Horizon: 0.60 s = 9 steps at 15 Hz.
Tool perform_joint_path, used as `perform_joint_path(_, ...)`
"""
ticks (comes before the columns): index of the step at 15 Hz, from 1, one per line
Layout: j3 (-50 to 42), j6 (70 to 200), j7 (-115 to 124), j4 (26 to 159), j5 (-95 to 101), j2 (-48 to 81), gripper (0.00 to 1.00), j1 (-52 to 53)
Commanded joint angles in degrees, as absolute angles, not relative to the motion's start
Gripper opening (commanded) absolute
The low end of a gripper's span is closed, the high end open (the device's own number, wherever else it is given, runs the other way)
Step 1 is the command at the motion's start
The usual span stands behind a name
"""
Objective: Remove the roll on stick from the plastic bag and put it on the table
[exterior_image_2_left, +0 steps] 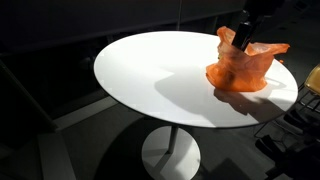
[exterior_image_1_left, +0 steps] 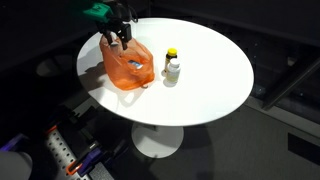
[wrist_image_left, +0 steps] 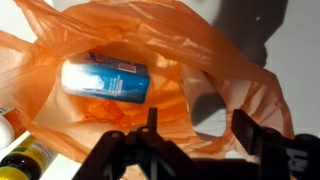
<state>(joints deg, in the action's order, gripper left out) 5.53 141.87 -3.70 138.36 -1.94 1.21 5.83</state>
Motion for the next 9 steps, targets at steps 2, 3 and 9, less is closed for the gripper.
perform_joint_path(2, 5.8, 140.3, -3.6, 138.2, -1.7, 0.3, 0.43, 5.9)
perform_joint_path(3, 5.7, 140.3, -3.7, 138.2, -1.7, 0.0, 0.33, 5.8)
perform_joint_path(9, 4.9, 135.6, -6.1, 137.8, -3.4, -4.4, 0.1, 5.1)
